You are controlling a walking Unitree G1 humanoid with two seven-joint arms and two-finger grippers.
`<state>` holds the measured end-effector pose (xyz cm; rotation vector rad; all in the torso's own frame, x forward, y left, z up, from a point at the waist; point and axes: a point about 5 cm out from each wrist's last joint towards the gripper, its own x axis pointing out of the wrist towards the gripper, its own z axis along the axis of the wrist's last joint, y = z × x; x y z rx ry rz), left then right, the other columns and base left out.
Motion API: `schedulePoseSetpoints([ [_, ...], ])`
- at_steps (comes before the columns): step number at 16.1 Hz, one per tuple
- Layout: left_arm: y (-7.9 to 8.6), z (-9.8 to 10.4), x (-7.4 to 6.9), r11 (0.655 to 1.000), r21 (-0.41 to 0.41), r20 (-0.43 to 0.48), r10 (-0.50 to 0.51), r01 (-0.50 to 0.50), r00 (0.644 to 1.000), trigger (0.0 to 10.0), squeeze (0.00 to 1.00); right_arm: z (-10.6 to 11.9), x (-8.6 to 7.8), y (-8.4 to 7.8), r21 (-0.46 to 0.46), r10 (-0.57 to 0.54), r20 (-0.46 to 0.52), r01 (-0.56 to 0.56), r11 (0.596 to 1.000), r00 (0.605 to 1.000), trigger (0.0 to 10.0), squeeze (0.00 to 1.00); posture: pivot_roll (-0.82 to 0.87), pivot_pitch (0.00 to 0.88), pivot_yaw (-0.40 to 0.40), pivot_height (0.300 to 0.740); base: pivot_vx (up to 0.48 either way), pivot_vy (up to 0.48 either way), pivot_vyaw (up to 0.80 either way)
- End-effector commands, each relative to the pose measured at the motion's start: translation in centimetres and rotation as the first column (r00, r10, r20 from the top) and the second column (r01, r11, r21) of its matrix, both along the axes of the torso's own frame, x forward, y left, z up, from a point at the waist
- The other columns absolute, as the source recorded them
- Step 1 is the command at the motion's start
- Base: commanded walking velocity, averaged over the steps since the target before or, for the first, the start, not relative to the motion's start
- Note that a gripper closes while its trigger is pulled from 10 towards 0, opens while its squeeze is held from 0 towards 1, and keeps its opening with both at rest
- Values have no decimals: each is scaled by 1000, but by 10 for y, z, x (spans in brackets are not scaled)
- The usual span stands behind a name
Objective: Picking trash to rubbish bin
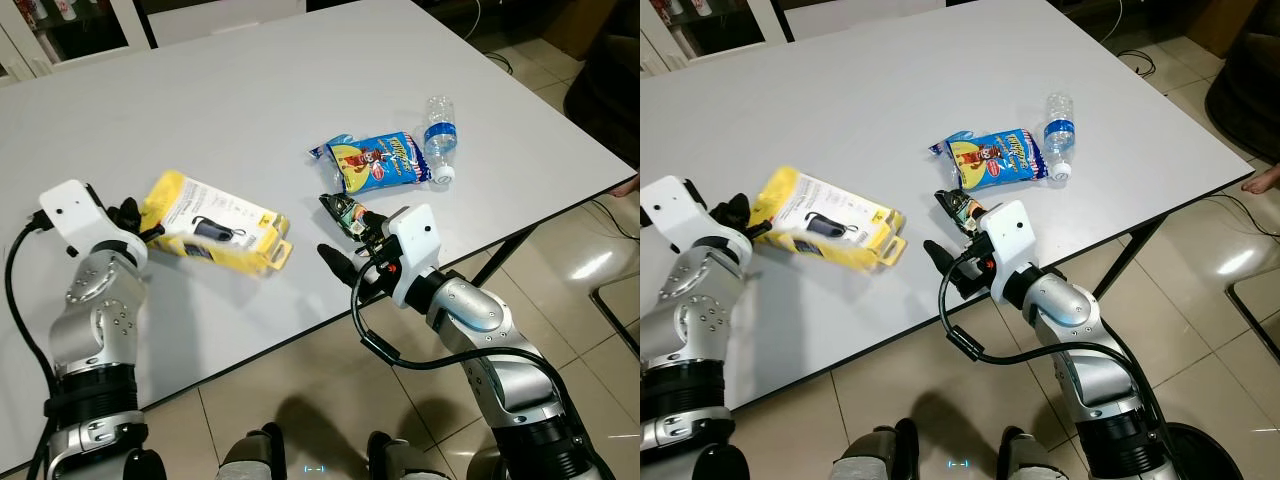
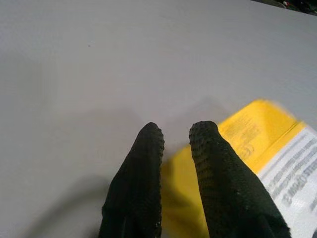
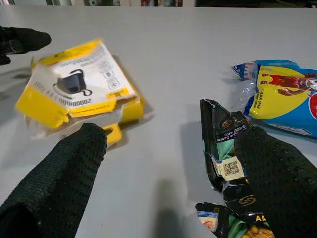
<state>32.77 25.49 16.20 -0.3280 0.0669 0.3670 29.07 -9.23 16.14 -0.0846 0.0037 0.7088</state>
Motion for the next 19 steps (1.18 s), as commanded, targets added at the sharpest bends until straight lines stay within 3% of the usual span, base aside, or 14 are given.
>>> schedulePoseSetpoints([
  [1, 0, 1, -4, 1000, 21, 4, 17, -18, 1000, 0, 0, -2, -1, 0, -12, -2, -6, 2, 1000, 1000, 10000, 0, -92, 186, 32, 740, 0, 0, 0],
  [7, -9, 18, -8, 993, 121, 57, -11, 4, 998, 0, 0, -3, 1, 1, -14, -1, -3, 1, 1000, 1000, 10000, 0, -85, 177, 33, 740, 0, 0, 0],
  [8, -13, 21, -10, 990, 142, 61, -20, 12, 998, 2392, 12, -3, 1, 1, -15, -2, -3, 2, 1000, 1000, 10000, 0, -85, 177, 33, 740, 0, 0, 0],
  [9, -19, 24, -12, 991, 136, 79, -31, 20, 996, 10000, 569, -3, 1, 1, -16, -3, -3, 3, 1000, 1000, 10000, 0, -85, 177, 33, 740, 0, 0, 0],
  [10, -22, 26, -12, 992, 124, 96, -35, 23, 995, 10000, 1000, -4, 1, 1, -16, -2, -4, 2, 1000, 1000, 10000, 0, -81, 174, 32, 740, 0, 0, 0],
  [14, -52, 36, -15, 1000, -14, 167, -7, 9, 986, 10000, 1000, -3, 2, 3, -16, 5, -2, -5, 1000, 1000, 10000, 0, -82, 173, 28, 740, 0, 0, 0],
  [19, -57, 27, -16, 995, -81, 88, 70, -63, 994, 10000, 1000, -4, 1, 3, -18, 8, -4, -8, 1000, 1000, 10000, 0, -90, 177, 27, 740, 0, 0, 0],
])
